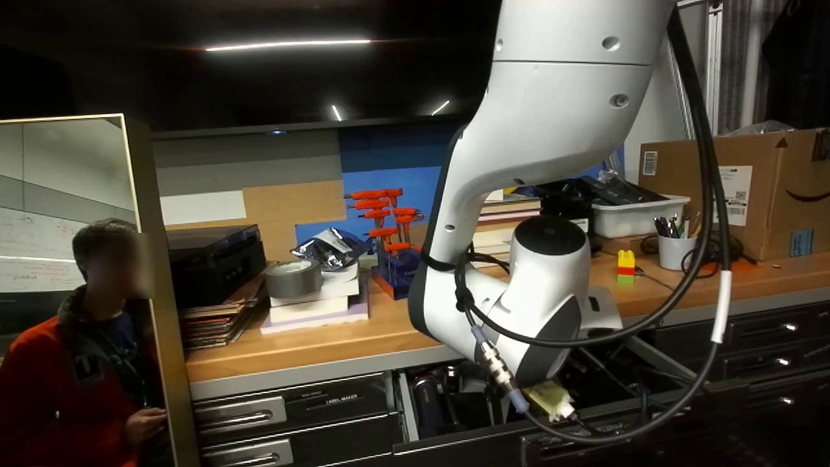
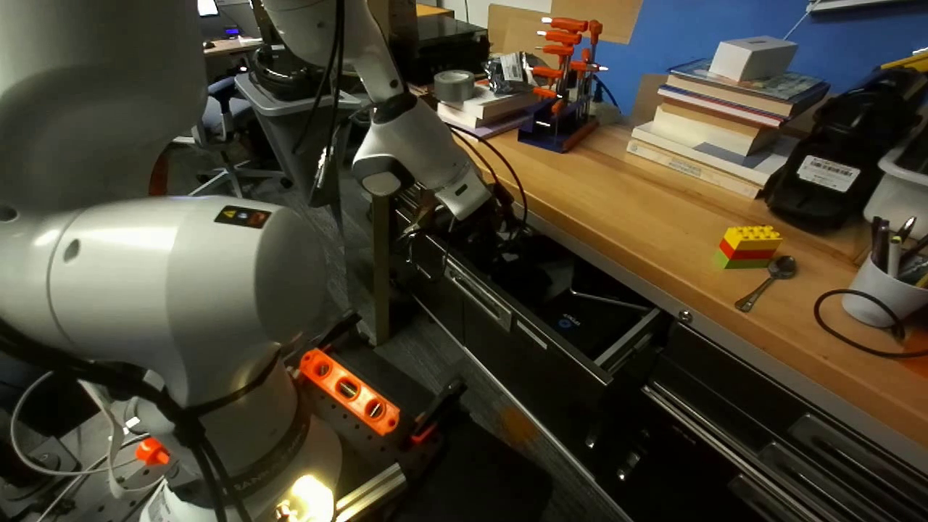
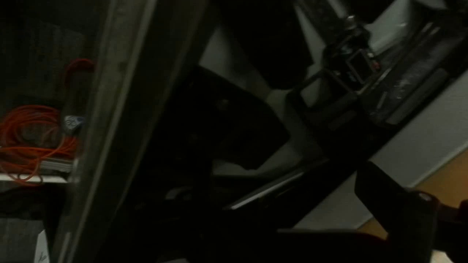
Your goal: Place the black objects inside the open drawer, push the drawer closed
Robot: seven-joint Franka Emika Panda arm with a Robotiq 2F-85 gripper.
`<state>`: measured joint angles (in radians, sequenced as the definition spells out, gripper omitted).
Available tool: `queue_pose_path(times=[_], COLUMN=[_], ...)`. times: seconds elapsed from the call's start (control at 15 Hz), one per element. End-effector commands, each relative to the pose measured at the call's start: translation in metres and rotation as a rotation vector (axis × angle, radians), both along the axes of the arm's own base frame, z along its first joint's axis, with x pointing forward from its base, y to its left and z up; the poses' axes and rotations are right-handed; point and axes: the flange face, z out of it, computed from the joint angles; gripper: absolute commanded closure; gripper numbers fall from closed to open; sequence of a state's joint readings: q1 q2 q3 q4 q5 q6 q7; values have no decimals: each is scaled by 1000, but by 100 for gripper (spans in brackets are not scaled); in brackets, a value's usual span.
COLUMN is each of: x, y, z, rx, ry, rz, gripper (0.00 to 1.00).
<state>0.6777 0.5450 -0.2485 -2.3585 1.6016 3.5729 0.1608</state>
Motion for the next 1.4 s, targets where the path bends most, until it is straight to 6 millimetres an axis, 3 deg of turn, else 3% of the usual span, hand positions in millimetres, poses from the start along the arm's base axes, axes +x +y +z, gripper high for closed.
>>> queue_pose_path(times=[0.0,0.27,0.53,0.93,1.0,1.13,1.27,1.33], x=[-33,-34,-12,7,9,0,5,-11], y=[-10,6,26,25,21,2,-6,-20], z=[-1,23,63,93,93,68,64,40], rx=[-44,-79,-109,-130,-124,-76,-49,-32], ry=[108,180,235,489,518,545,607,615], rz=[-35,-65,-71,-249,-267,-286,-314,-318], gripper=[0,0,0,0,0,0,0,0])
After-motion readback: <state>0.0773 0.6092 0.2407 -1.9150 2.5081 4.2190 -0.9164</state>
